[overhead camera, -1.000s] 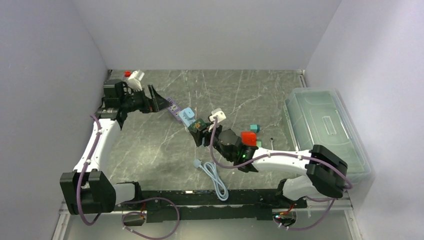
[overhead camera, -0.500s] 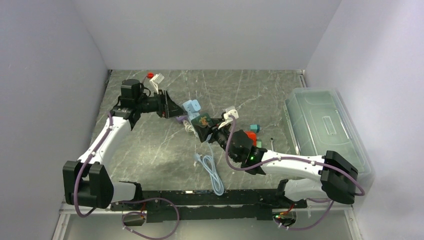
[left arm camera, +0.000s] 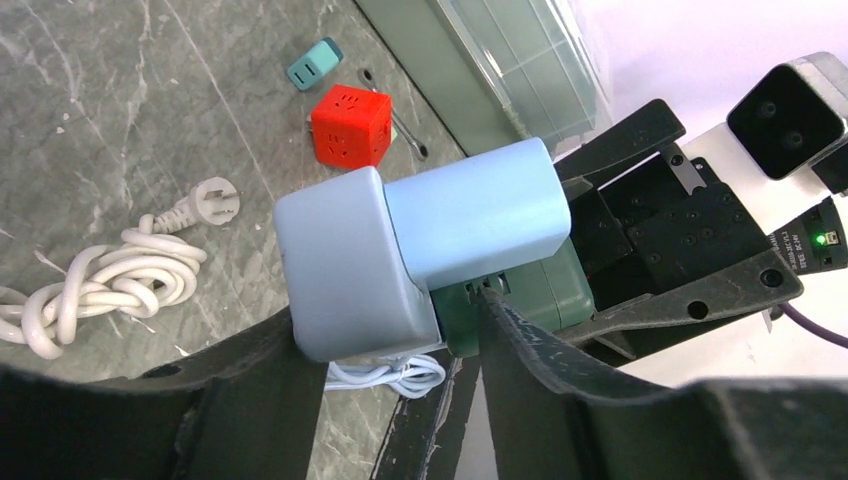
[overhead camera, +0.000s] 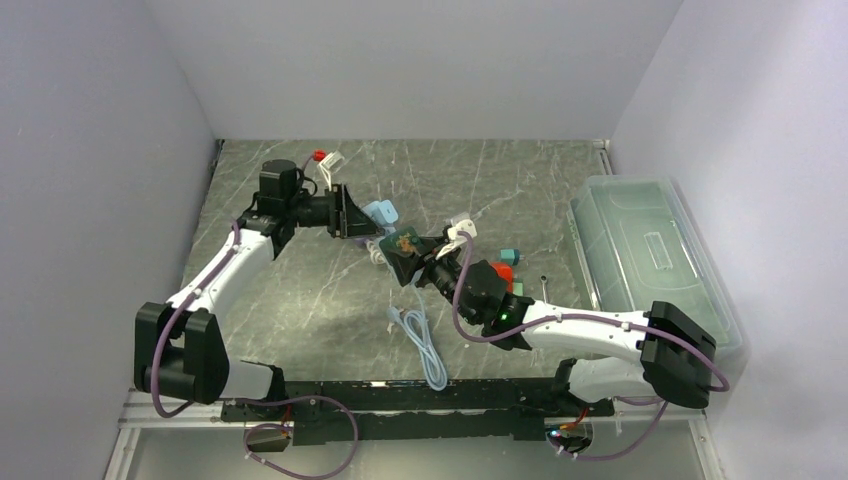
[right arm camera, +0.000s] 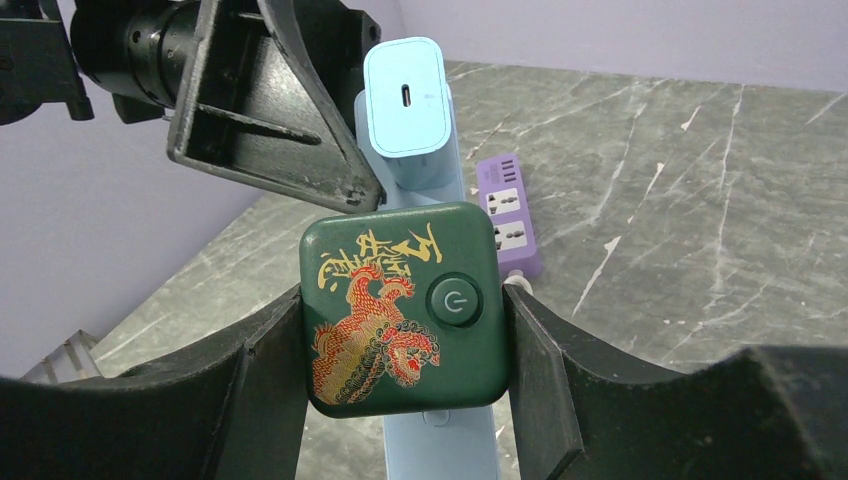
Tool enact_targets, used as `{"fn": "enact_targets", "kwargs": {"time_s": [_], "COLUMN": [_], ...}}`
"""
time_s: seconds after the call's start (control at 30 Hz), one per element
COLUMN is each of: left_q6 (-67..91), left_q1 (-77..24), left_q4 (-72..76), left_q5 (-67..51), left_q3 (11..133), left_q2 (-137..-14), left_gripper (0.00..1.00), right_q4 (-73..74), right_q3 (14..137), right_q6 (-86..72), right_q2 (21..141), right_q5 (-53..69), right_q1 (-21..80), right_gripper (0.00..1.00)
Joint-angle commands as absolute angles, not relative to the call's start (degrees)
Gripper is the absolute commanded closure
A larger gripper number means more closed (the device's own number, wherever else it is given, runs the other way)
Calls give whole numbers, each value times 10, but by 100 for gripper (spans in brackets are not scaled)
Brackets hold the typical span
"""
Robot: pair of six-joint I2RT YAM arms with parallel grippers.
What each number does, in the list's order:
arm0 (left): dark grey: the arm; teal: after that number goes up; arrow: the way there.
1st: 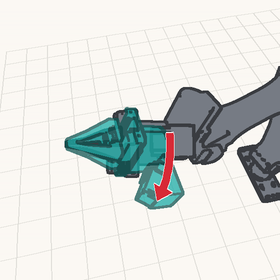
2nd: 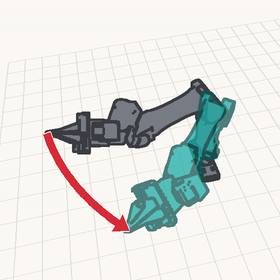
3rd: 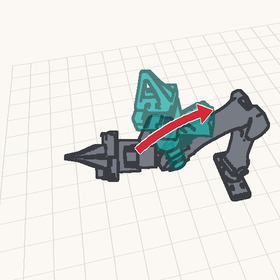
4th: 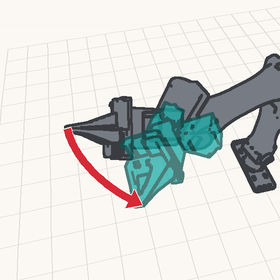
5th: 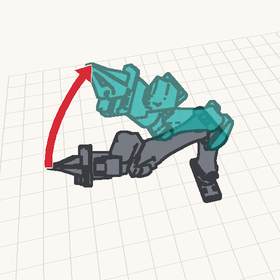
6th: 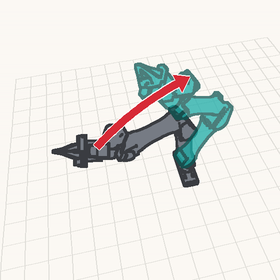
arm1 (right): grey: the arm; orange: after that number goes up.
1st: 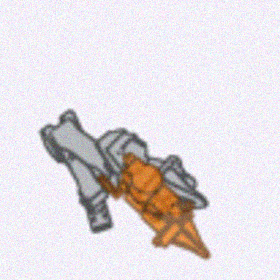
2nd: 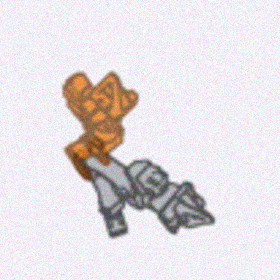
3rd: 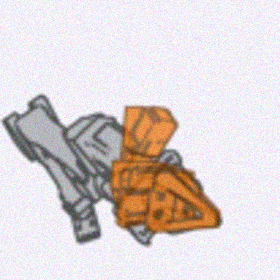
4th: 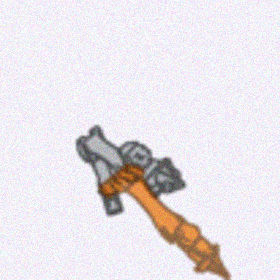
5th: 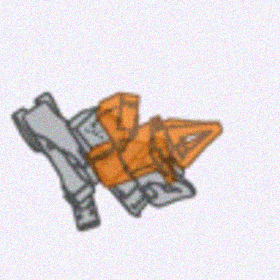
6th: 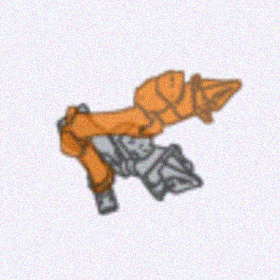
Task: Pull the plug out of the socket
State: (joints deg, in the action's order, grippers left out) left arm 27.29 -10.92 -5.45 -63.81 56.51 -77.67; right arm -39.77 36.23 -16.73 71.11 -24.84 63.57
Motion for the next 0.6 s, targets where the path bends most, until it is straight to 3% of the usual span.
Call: {"fn": "enact_targets", "kwargs": {"time_s": [0.0, 0.23, 0.4, 0.57], "left_q6": [278, 298, 291, 288], "left_q1": [-116, -122, -122, -122], "left_q4": [-37, -17, -28, -33], "left_q5": [-659, -671, -665, -658], "left_q3": [569, 565, 568, 569], "left_q2": [-780, -791, -789, -790], "left_gripper": [45, 73, 98, 100], "right_q4": [-498, -496, -491, -491], "right_q3": [374, 373, 371, 367], "right_q6": [-178, -174, -167, -164], "right_q2": [681, 685, 688, 693], "right_q5": [-231, -237, -250, -254], "right_q1": [638, 639, 640, 640], "right_gripper": [100, 100, 100, 100]}}
